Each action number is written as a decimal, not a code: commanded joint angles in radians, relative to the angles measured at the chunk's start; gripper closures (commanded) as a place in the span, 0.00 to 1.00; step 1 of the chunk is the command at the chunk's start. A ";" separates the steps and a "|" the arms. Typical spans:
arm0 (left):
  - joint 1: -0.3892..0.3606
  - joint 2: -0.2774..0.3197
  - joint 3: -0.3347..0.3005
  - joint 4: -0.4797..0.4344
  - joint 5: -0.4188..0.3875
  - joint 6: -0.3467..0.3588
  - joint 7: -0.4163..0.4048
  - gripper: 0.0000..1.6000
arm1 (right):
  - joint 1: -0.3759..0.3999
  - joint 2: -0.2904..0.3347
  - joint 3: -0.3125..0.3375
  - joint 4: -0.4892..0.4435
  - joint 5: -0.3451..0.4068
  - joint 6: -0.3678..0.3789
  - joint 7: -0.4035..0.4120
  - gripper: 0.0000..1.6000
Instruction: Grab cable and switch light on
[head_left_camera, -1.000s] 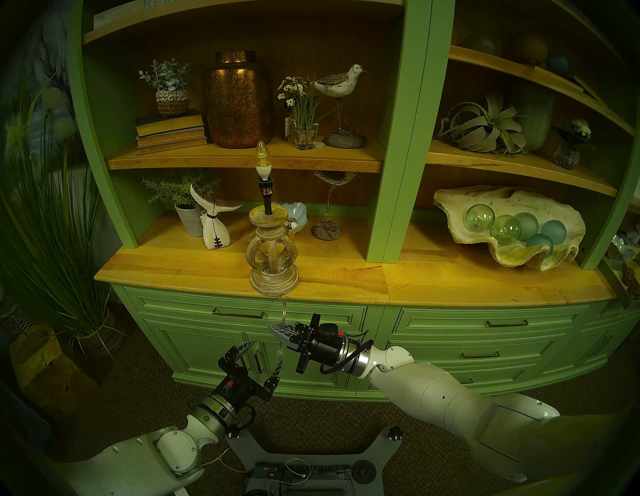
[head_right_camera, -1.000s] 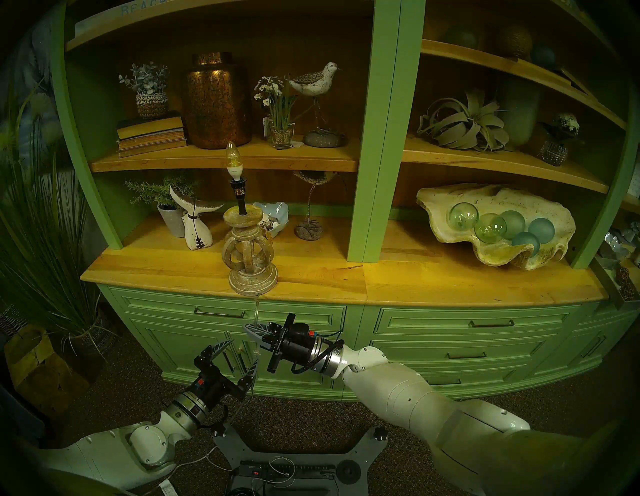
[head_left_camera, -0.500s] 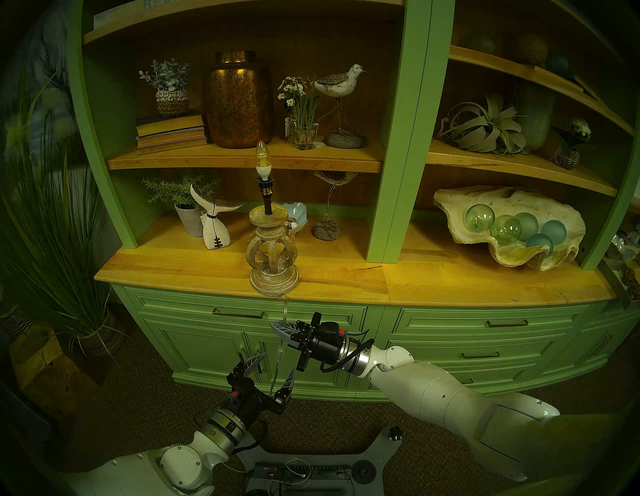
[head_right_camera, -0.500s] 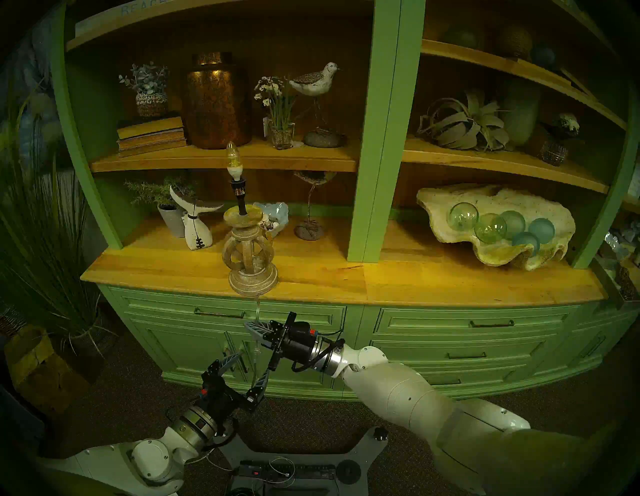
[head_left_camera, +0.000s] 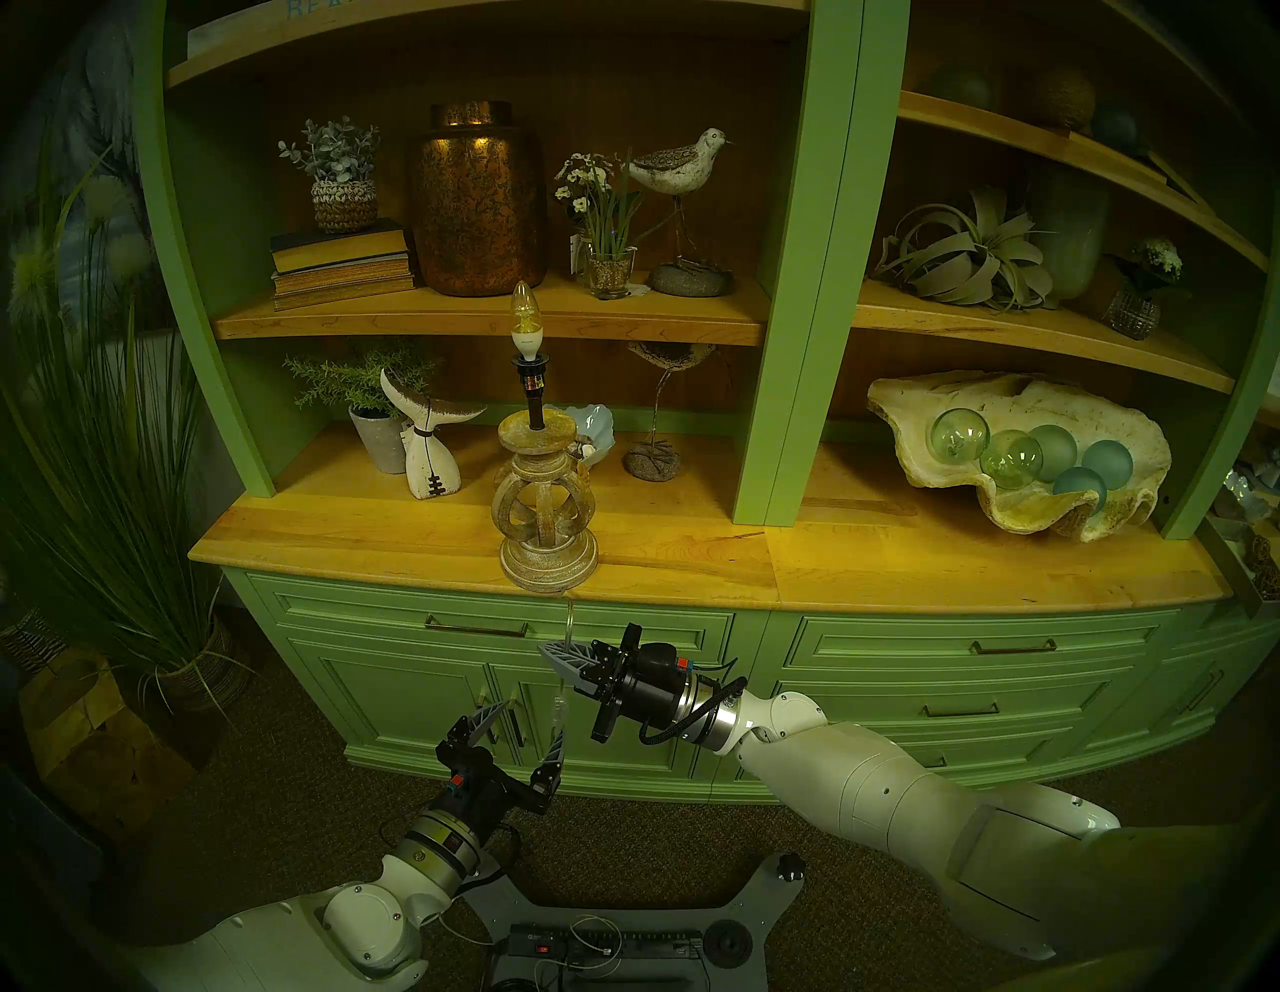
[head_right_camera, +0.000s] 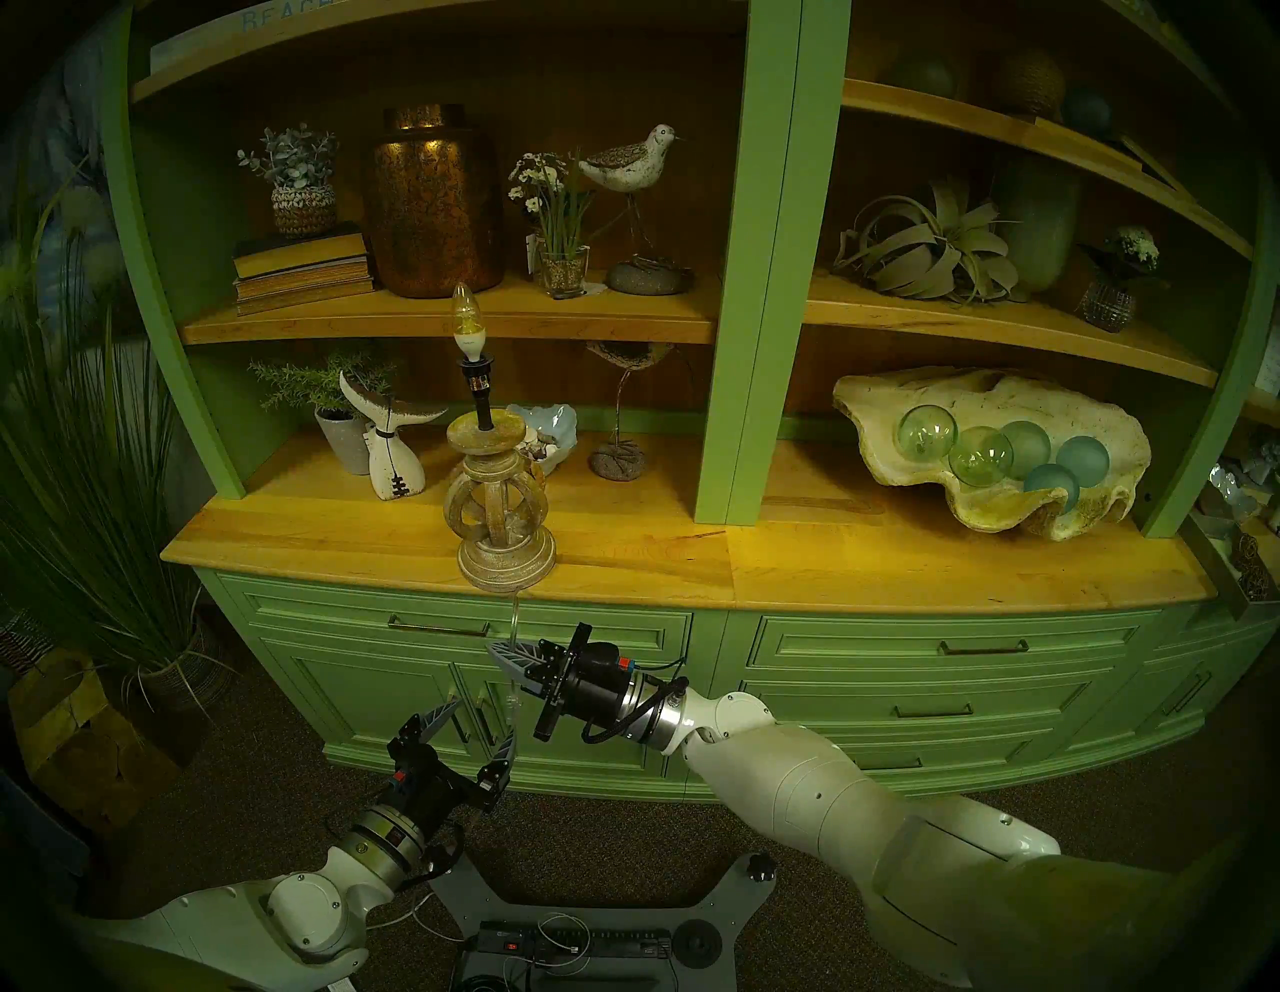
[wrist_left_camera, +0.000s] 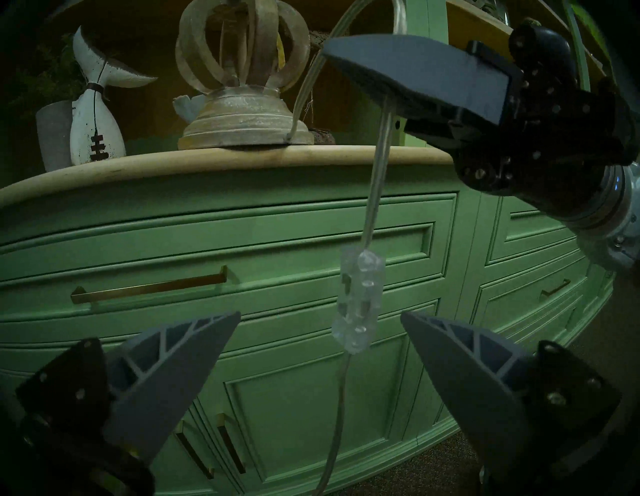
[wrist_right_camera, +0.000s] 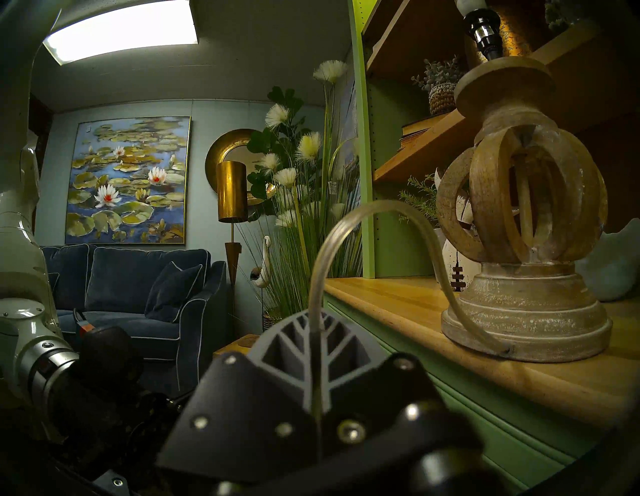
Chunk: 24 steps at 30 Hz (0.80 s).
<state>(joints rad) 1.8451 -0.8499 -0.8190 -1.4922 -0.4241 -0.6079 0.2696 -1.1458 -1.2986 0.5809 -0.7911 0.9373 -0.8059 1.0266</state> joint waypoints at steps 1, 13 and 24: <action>-0.050 -0.051 -0.005 -0.021 0.005 -0.040 -0.015 0.00 | 0.032 0.003 -0.004 -0.027 0.010 -0.009 0.073 1.00; -0.059 -0.075 -0.003 -0.011 -0.003 -0.036 -0.042 0.00 | 0.039 0.003 -0.016 -0.020 0.030 -0.014 0.089 1.00; -0.055 -0.081 -0.010 0.001 -0.007 -0.029 -0.043 0.00 | 0.047 0.004 -0.031 -0.014 0.050 -0.020 0.097 1.00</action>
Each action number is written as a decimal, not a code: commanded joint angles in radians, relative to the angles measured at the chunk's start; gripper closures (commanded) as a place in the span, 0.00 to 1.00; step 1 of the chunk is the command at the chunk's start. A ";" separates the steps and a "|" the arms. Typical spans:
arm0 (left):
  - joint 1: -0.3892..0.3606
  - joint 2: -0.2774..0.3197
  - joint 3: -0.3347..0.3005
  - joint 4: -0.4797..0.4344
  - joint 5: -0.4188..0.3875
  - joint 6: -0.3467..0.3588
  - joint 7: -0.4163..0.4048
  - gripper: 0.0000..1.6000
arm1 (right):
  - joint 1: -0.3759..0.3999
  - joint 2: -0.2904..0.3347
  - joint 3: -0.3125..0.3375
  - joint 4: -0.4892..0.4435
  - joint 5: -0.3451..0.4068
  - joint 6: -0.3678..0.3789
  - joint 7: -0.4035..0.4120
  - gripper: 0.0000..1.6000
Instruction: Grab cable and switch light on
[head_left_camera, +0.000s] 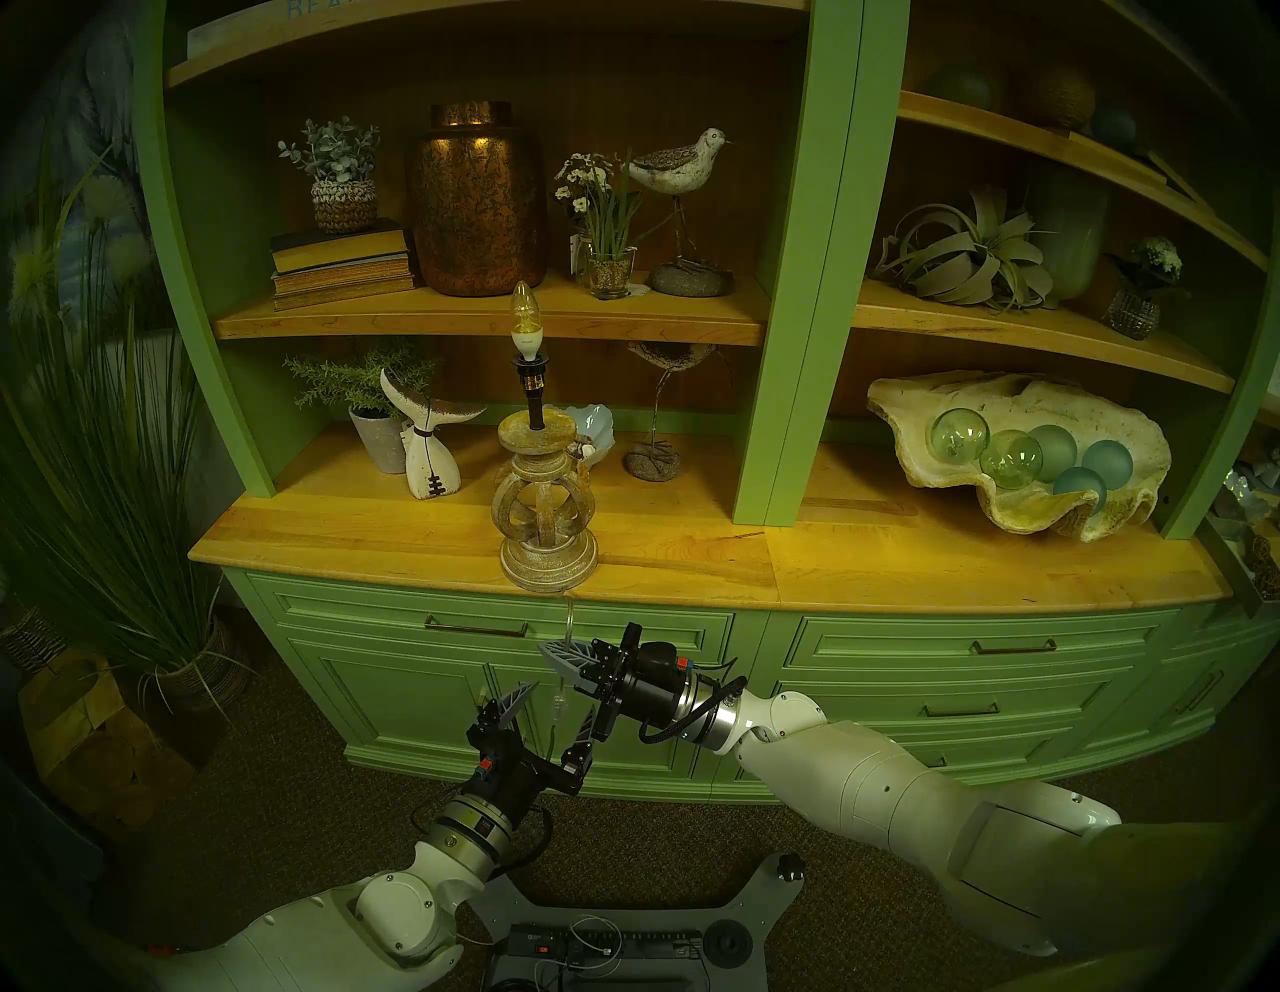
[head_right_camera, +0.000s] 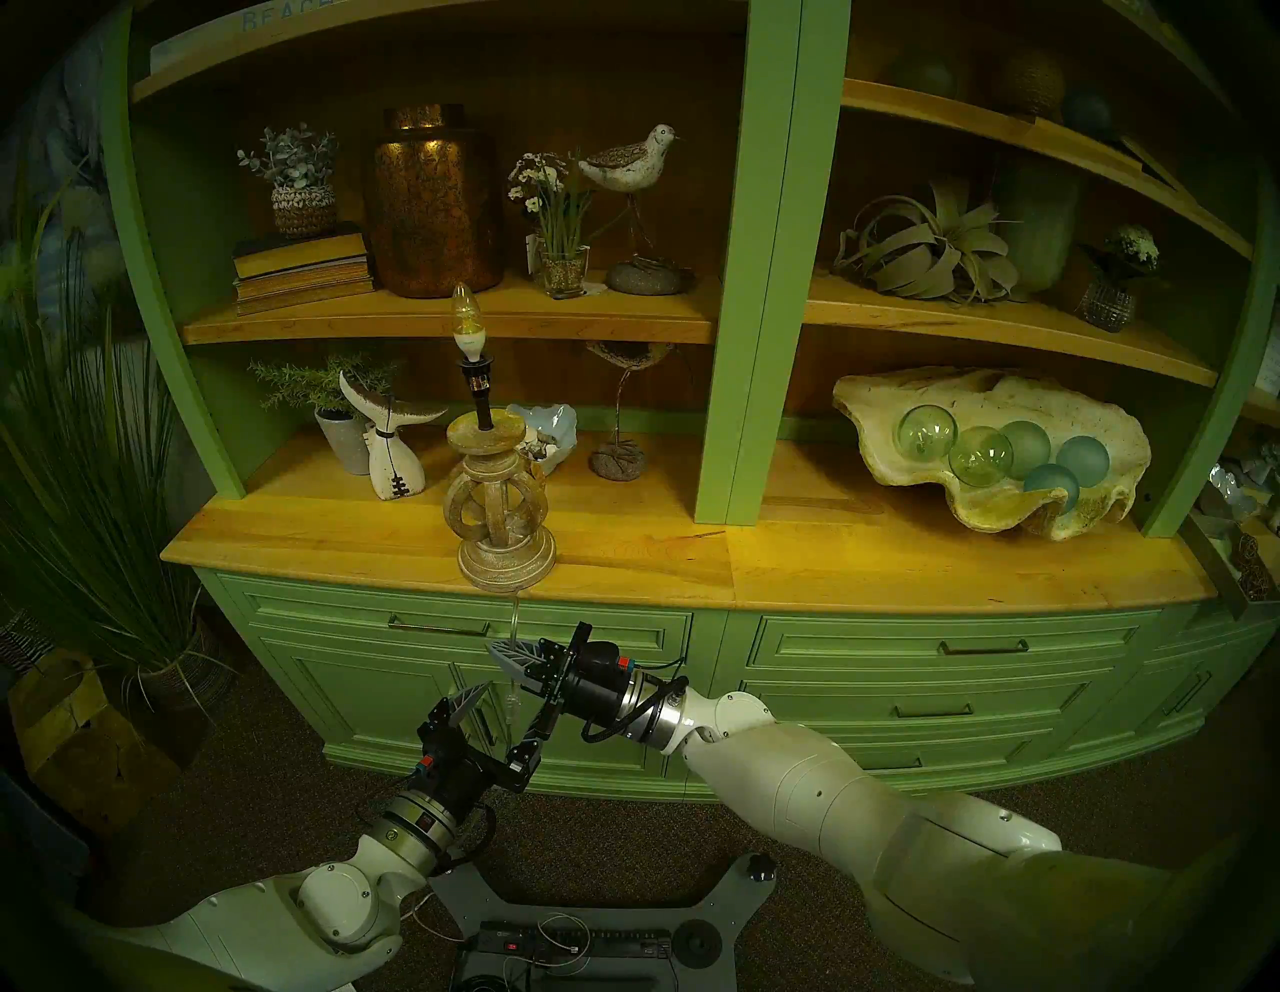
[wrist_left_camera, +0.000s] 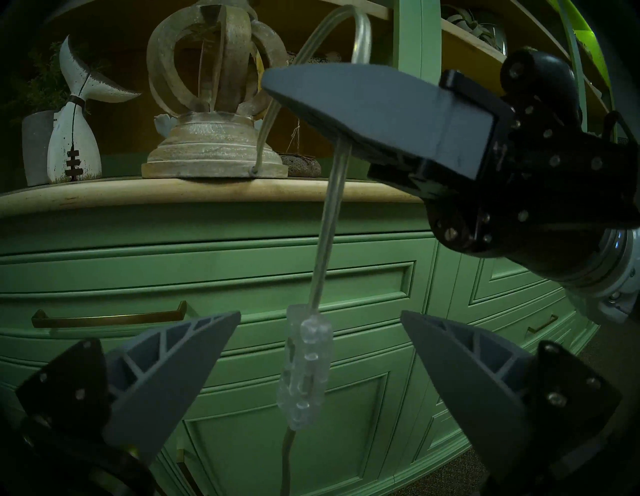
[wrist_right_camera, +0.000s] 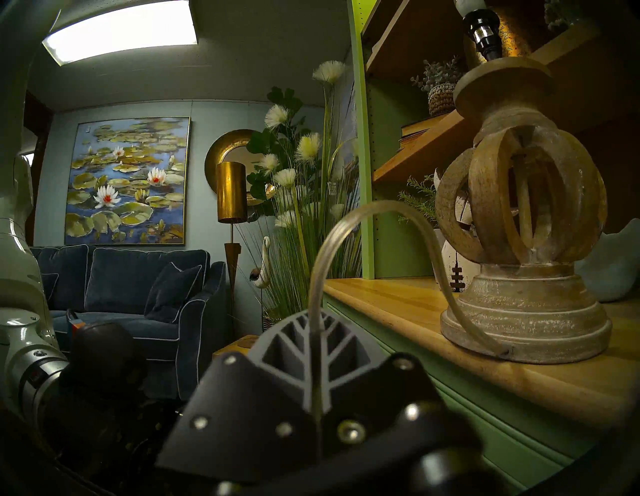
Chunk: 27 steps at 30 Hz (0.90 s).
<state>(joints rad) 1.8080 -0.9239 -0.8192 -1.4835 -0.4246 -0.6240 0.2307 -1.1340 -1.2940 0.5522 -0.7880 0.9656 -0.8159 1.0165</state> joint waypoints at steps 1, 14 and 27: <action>-0.018 -0.008 -0.010 -0.007 -0.007 -0.014 -0.004 0.00 | 0.035 0.001 -0.006 -0.020 0.021 -0.011 0.102 1.00; -0.033 -0.021 -0.011 0.027 -0.008 -0.017 -0.021 0.13 | 0.044 0.005 -0.028 -0.019 0.037 -0.018 0.095 1.00; -0.078 -0.051 -0.010 0.073 -0.006 -0.019 -0.055 0.25 | 0.050 0.012 -0.050 -0.024 0.043 -0.024 0.076 1.00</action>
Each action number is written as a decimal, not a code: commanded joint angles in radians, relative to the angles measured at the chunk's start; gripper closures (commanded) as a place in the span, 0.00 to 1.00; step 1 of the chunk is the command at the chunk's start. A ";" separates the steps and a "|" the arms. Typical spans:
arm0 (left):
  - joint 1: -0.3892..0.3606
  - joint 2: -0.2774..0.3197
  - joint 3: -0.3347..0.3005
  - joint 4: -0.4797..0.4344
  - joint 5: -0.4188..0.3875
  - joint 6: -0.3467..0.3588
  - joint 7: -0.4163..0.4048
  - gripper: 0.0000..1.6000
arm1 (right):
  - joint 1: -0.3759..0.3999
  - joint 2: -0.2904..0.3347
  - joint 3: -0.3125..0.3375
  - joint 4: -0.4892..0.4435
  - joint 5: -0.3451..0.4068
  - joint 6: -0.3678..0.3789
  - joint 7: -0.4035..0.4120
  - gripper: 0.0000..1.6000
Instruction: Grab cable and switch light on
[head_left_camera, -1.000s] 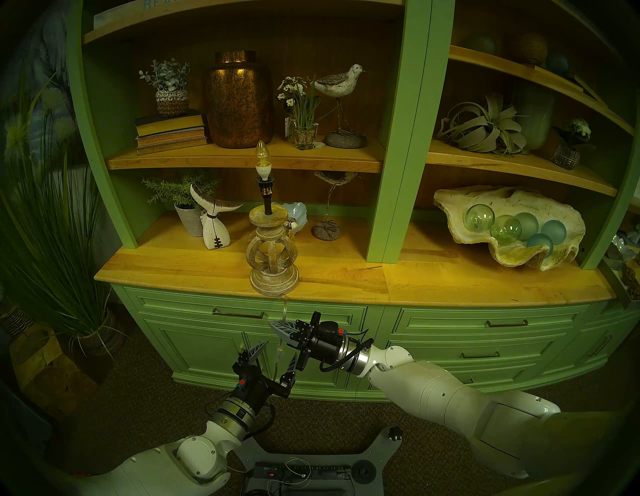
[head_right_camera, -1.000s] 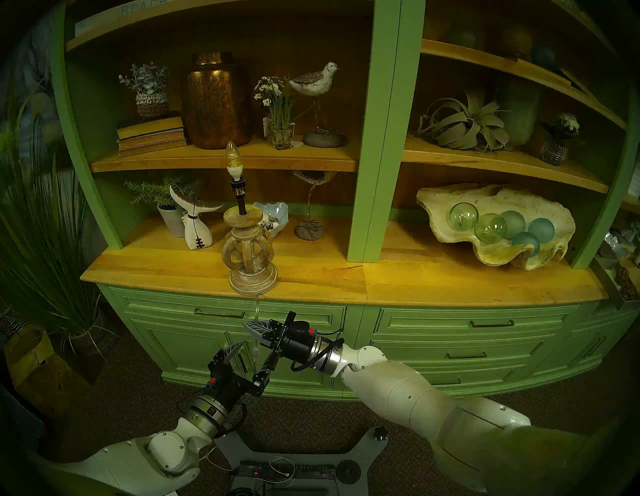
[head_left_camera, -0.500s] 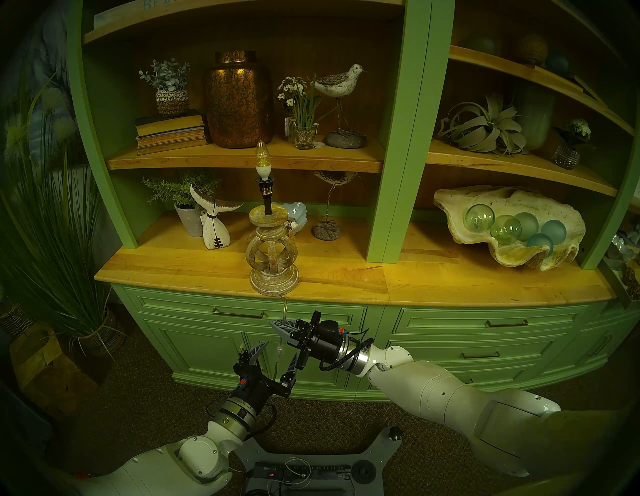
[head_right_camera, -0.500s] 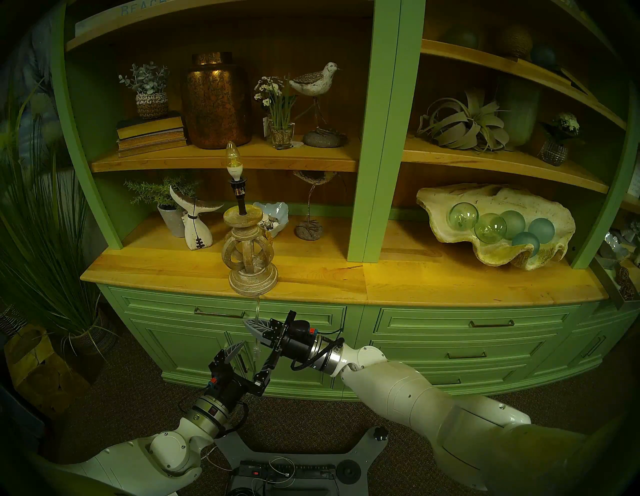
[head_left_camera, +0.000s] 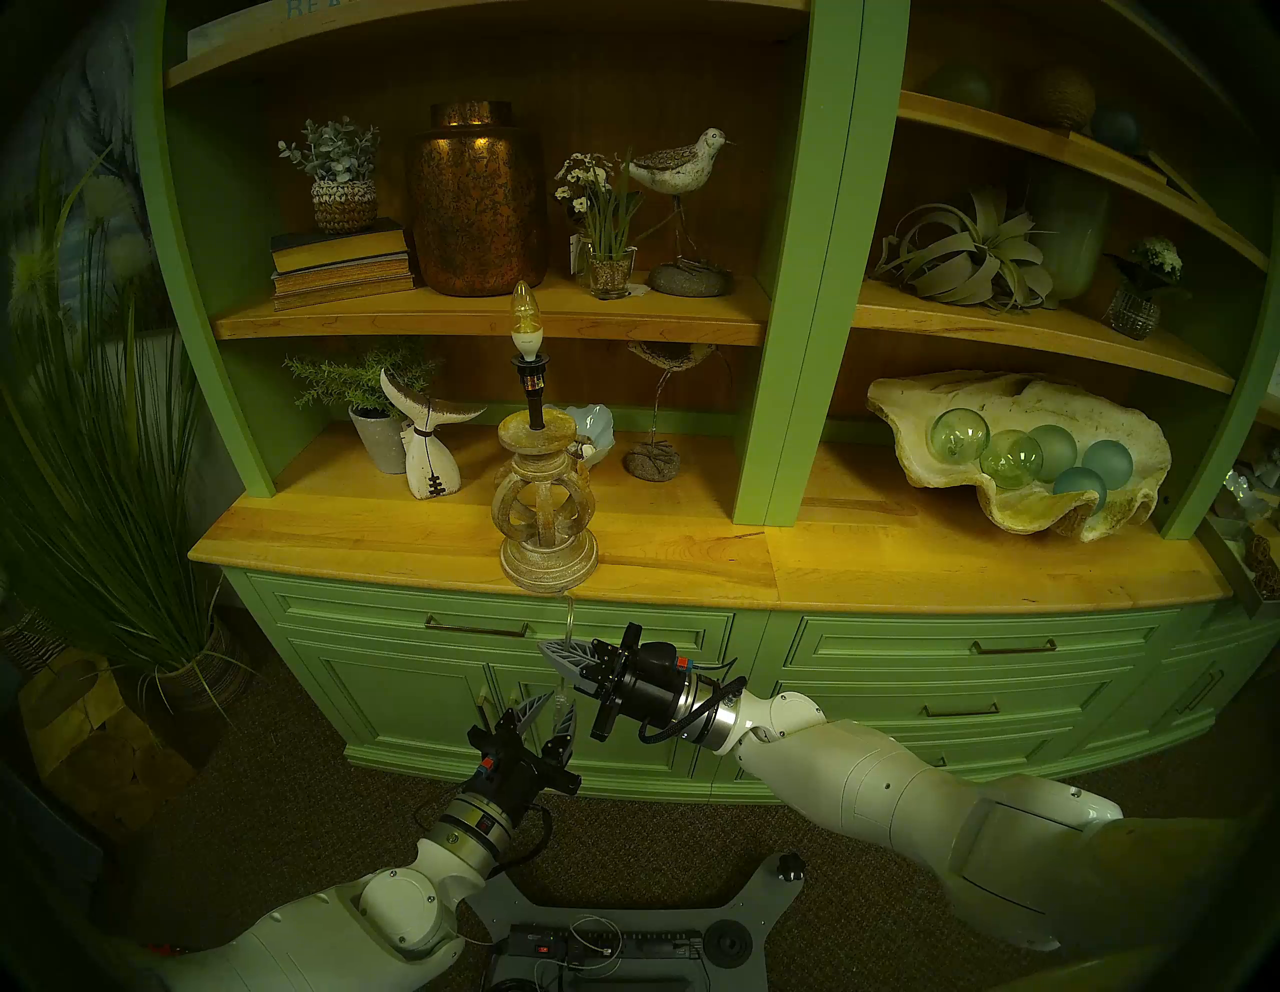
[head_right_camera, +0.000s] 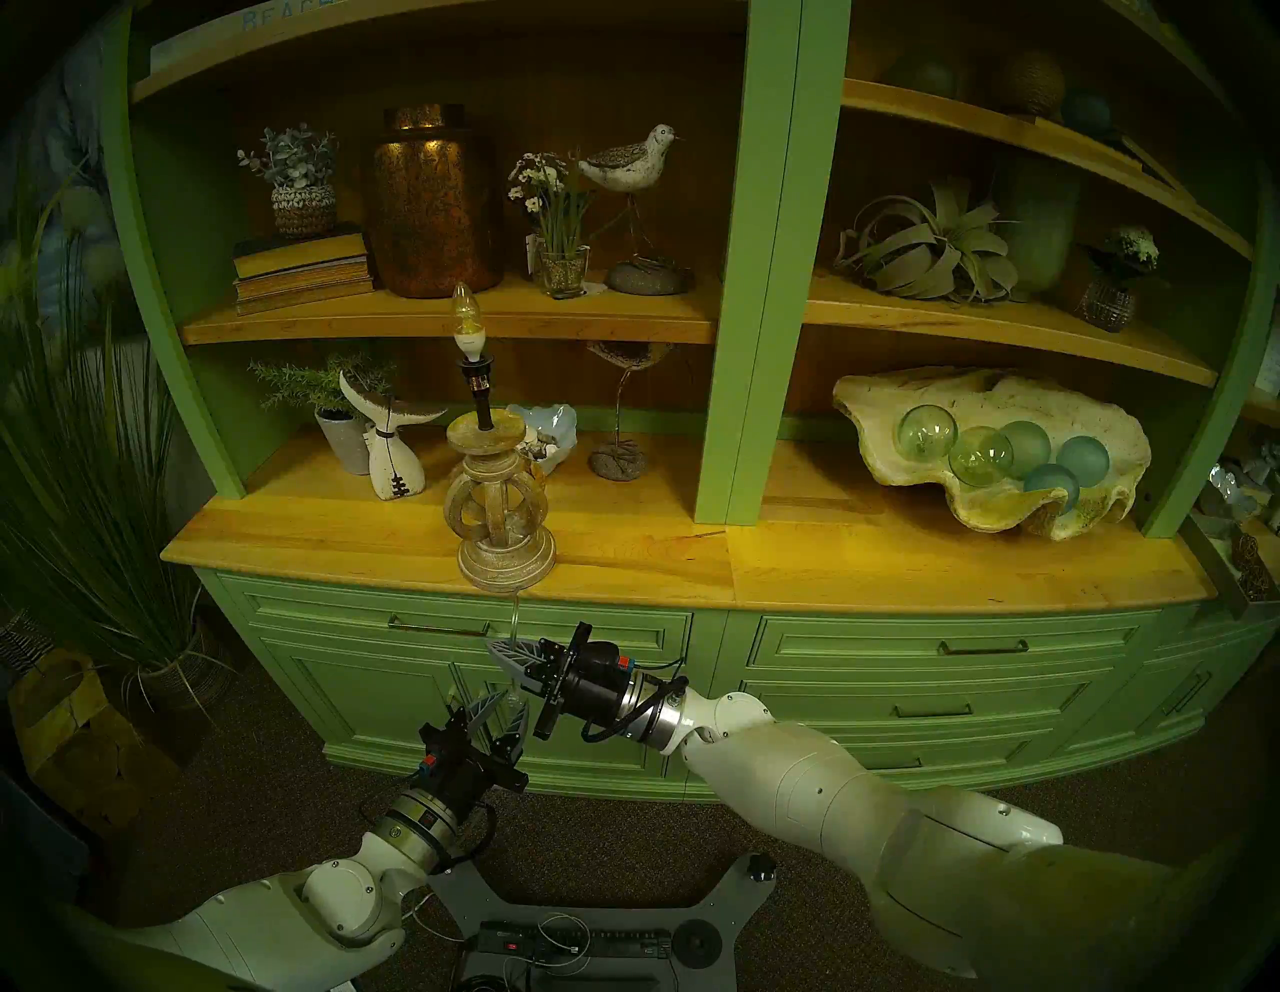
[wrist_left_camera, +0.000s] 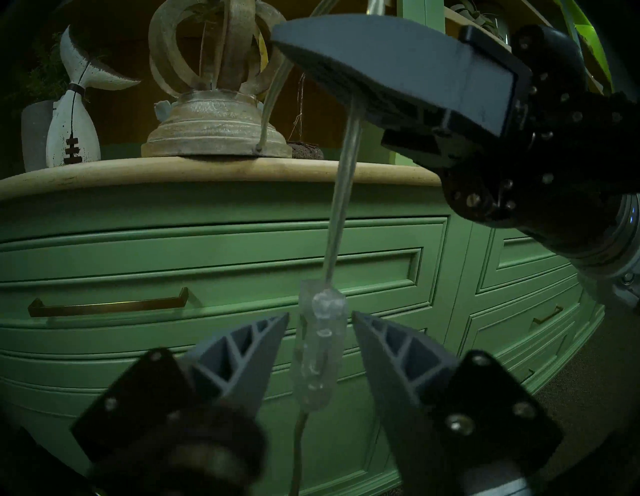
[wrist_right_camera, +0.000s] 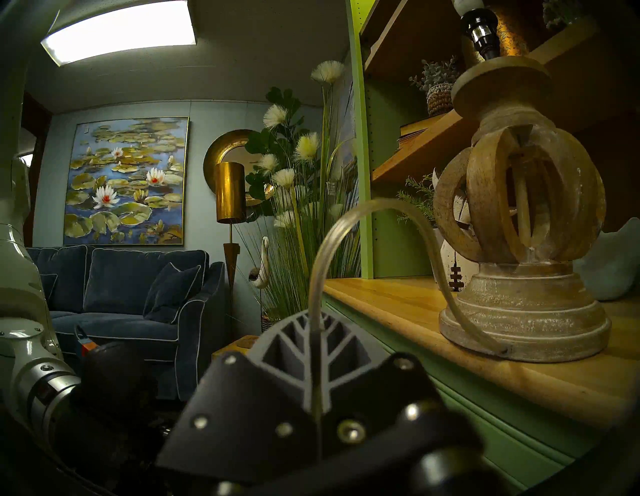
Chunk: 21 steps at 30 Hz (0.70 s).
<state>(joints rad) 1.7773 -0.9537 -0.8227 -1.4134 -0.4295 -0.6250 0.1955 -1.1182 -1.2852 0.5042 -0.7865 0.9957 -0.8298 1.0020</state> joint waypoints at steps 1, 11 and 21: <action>-0.049 -0.024 -0.007 0.005 -0.002 -0.020 -0.023 0.22 | 0.035 0.003 -0.003 -0.026 0.014 -0.010 0.090 1.00; -0.048 -0.031 -0.011 0.009 -0.004 -0.020 -0.030 0.84 | 0.041 0.005 -0.017 -0.023 0.027 -0.015 0.093 1.00; -0.033 -0.030 -0.013 -0.005 -0.009 -0.020 -0.031 1.00 | 0.047 0.007 -0.032 -0.021 0.041 -0.021 0.093 1.00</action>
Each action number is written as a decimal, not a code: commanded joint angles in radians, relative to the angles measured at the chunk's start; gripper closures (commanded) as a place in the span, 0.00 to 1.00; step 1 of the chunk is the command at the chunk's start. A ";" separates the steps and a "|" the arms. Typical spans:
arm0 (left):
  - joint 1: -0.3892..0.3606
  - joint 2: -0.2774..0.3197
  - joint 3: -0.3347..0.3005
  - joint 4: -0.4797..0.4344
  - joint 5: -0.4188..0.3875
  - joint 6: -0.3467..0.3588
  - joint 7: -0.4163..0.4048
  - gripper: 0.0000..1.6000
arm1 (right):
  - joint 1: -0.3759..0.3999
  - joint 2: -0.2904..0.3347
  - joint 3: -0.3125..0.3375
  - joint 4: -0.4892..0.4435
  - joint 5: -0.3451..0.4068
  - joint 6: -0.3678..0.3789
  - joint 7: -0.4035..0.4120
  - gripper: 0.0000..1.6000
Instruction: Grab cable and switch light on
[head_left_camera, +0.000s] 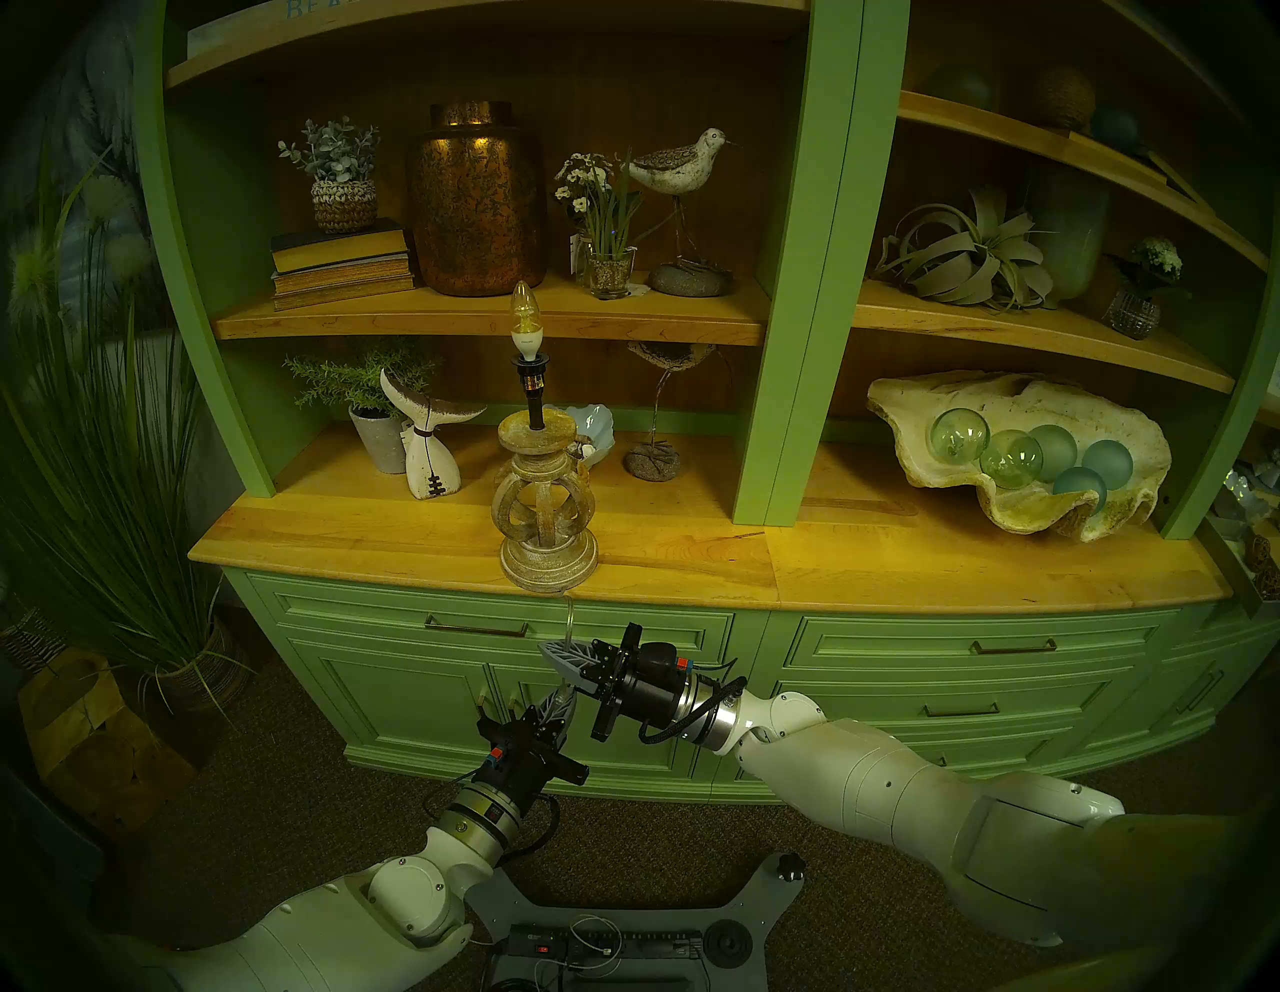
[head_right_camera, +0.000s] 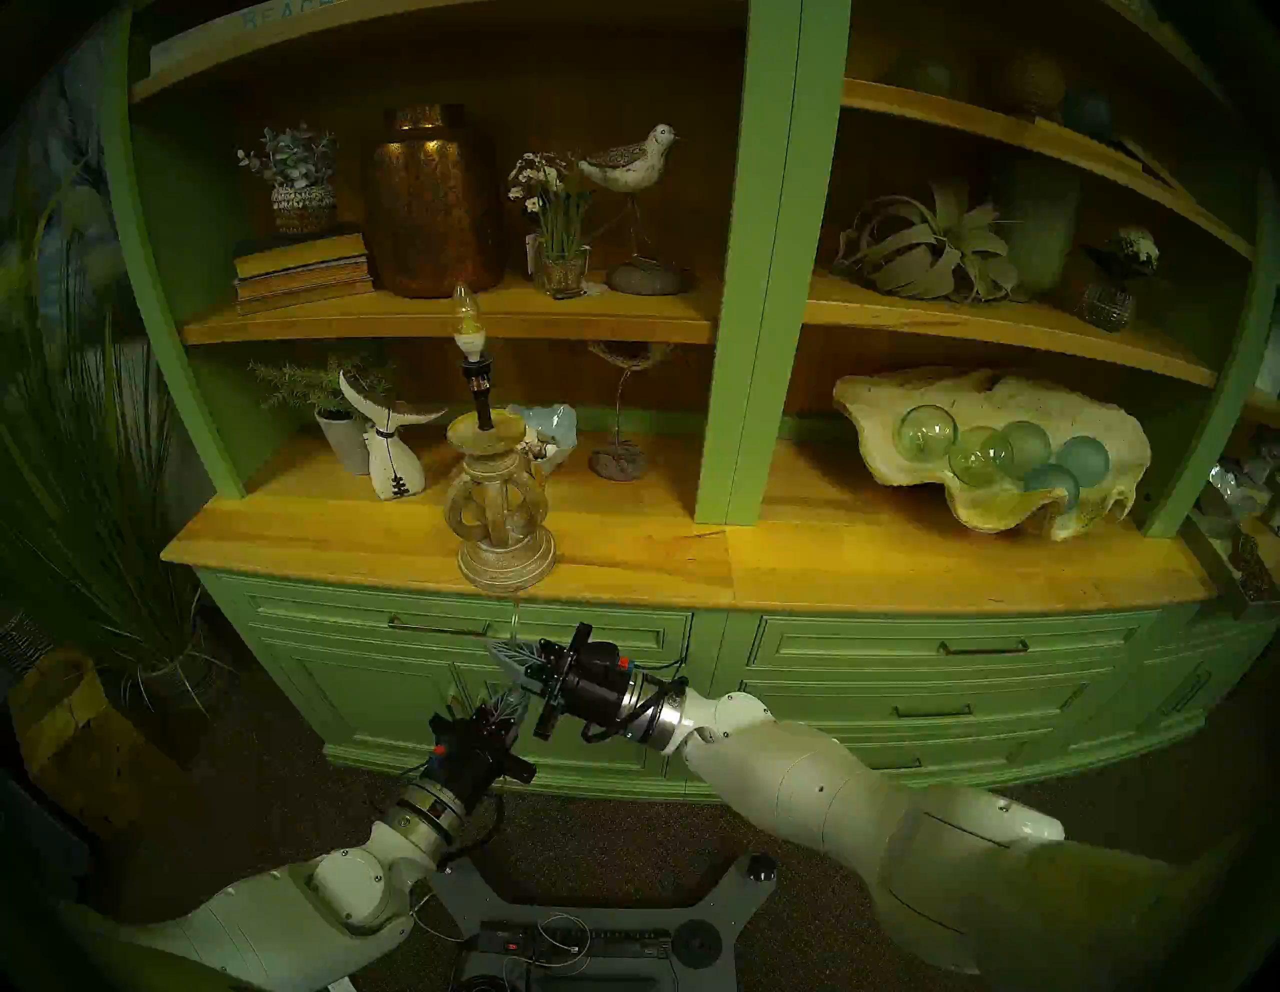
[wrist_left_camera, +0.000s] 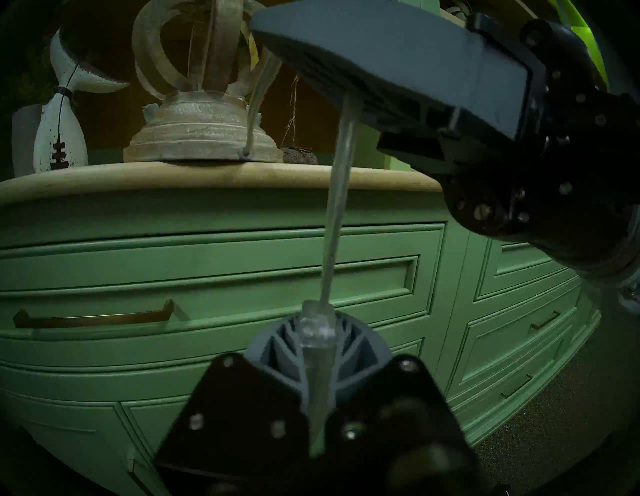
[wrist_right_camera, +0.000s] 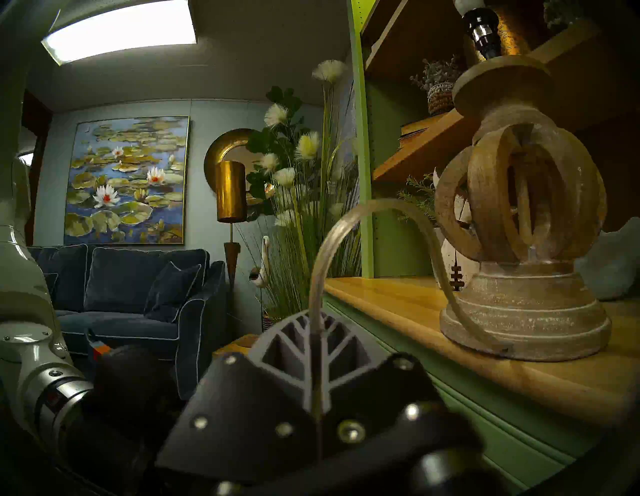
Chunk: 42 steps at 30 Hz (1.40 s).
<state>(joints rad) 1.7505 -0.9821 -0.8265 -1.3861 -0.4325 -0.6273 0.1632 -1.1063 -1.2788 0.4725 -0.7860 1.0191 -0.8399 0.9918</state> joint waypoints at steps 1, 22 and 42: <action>-0.005 0.000 -0.009 -0.035 -0.005 -0.016 0.001 1.00 | 0.036 0.001 -0.002 -0.022 0.018 -0.011 0.102 1.00; -0.016 0.005 -0.003 -0.019 -0.021 0.000 -0.030 0.51 | 0.050 0.009 -0.043 -0.024 0.044 -0.024 0.087 1.00; -0.039 -0.024 -0.006 0.053 -0.045 -0.013 -0.069 0.22 | 0.061 0.014 -0.071 -0.025 0.059 -0.032 0.074 1.00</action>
<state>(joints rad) 1.7363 -0.9993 -0.8254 -1.3183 -0.4780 -0.6247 0.1037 -1.0830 -1.2631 0.3976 -0.7845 1.0651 -0.8588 0.9717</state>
